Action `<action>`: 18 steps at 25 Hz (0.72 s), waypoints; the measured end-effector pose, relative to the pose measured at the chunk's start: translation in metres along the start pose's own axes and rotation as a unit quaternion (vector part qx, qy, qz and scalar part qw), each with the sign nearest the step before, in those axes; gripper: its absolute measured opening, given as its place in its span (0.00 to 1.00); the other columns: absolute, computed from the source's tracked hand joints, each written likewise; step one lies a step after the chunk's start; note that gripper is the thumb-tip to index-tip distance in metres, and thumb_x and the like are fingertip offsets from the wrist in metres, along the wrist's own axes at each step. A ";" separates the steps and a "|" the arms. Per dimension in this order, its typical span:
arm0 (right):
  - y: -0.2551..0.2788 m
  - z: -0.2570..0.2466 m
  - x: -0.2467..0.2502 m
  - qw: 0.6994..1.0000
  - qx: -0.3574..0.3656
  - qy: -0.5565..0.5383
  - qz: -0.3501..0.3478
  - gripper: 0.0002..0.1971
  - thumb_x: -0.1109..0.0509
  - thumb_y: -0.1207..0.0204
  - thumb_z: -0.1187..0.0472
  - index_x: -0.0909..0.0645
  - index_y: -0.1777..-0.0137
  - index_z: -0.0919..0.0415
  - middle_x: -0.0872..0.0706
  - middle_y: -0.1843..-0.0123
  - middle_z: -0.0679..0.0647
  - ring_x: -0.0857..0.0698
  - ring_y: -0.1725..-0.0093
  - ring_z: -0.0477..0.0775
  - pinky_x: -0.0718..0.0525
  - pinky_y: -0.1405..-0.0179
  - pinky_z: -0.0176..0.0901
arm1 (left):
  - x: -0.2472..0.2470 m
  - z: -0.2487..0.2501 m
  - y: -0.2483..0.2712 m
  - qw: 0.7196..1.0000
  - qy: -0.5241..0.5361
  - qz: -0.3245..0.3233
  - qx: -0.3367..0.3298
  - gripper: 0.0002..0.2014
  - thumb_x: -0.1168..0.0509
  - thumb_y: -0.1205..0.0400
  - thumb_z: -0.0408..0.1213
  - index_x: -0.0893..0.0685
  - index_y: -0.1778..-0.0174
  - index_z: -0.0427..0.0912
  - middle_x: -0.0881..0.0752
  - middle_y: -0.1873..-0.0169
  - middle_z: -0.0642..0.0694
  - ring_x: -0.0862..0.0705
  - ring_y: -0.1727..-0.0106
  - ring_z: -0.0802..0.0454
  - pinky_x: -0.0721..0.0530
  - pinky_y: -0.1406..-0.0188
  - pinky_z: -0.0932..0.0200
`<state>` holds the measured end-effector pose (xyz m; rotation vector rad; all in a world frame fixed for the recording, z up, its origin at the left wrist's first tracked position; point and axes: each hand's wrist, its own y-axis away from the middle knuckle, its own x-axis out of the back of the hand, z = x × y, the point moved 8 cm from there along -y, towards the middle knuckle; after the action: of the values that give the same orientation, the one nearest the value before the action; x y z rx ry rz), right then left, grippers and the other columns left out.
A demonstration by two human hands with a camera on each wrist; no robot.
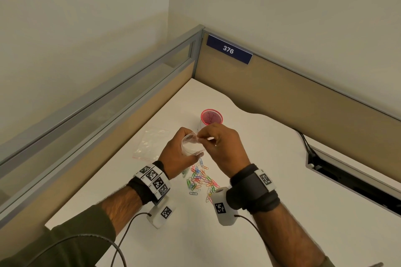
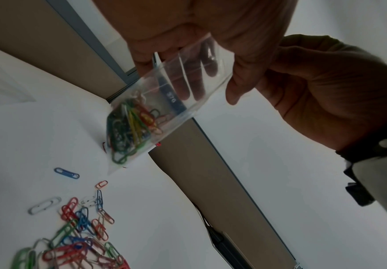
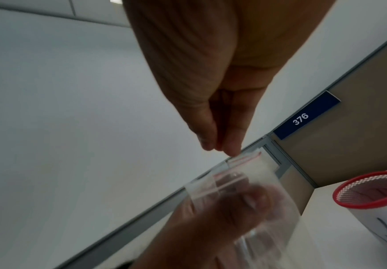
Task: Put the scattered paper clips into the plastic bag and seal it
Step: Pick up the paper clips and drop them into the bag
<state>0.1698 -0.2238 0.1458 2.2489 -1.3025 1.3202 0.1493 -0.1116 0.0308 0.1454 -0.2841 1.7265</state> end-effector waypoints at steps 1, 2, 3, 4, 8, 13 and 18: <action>0.001 0.002 0.008 1.000 0.001 -0.015 0.026 0.04 0.28 0.23 0.64 0.13 0.51 0.59 0.12 0.54 0.51 0.16 0.57 0.47 0.15 0.53 0.35 | 0.001 0.000 0.001 1.000 0.005 0.000 0.000 0.22 0.22 0.26 0.42 0.25 0.42 0.55 0.15 0.46 0.58 0.15 0.38 0.55 0.15 0.34 0.47; 0.004 0.009 0.015 0.998 -0.007 -0.034 0.050 0.03 0.28 0.24 0.64 0.13 0.52 0.59 0.13 0.55 0.49 0.15 0.58 0.46 0.15 0.54 0.32 | 0.004 0.000 0.002 1.000 0.013 0.002 0.002 0.22 0.22 0.27 0.44 0.25 0.42 0.55 0.14 0.45 0.56 0.15 0.36 0.54 0.15 0.32 0.45; 0.007 0.023 0.019 0.996 -0.025 -0.053 0.067 0.03 0.28 0.24 0.64 0.13 0.53 0.58 0.13 0.56 0.48 0.15 0.58 0.46 0.15 0.54 0.32 | 0.008 -0.002 0.003 1.000 0.021 0.007 0.003 0.22 0.23 0.29 0.45 0.24 0.43 0.54 0.13 0.44 0.54 0.15 0.35 0.54 0.16 0.31 0.44; 0.013 0.041 0.018 0.994 -0.054 -0.063 0.076 0.03 0.27 0.24 0.64 0.13 0.53 0.58 0.13 0.56 0.48 0.14 0.57 0.47 0.14 0.53 0.34 | 0.012 -0.002 0.004 1.000 0.027 0.011 0.003 0.22 0.23 0.30 0.47 0.23 0.43 0.56 0.13 0.43 0.53 0.15 0.34 0.53 0.16 0.30 0.43; 0.064 0.149 -0.040 0.968 -0.238 0.040 -0.072 0.12 0.24 0.27 0.57 0.14 0.45 0.57 0.14 0.46 0.53 0.15 0.50 0.51 0.16 0.45 0.41 | 0.029 -0.008 0.013 0.999 0.036 0.017 0.010 0.21 0.23 0.30 0.48 0.23 0.45 0.62 0.12 0.42 0.50 0.15 0.33 0.53 0.18 0.28 0.40; 0.144 0.204 -0.104 0.891 -0.383 0.115 -0.215 0.30 0.20 0.32 0.49 0.24 0.32 0.59 0.23 0.35 0.57 0.20 0.37 0.58 0.21 0.36 0.46 | 0.043 -0.012 0.016 0.999 0.039 0.019 0.011 0.21 0.23 0.29 0.46 0.22 0.43 0.53 0.13 0.41 0.50 0.15 0.33 0.54 0.19 0.27 0.40; 0.122 0.183 -0.133 0.905 -0.383 0.102 -0.156 0.13 0.30 0.23 0.58 0.18 0.42 0.62 0.17 0.40 0.60 0.16 0.43 0.60 0.17 0.41 0.47 | 0.047 -0.013 0.016 0.999 0.038 0.023 0.005 0.22 0.23 0.29 0.45 0.21 0.42 0.49 0.13 0.42 0.50 0.15 0.34 0.53 0.20 0.26 0.42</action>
<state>0.1550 -0.3225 -0.0911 1.6207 -1.0668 0.7152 0.1264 -0.0659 0.0290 0.0808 -0.2257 1.7748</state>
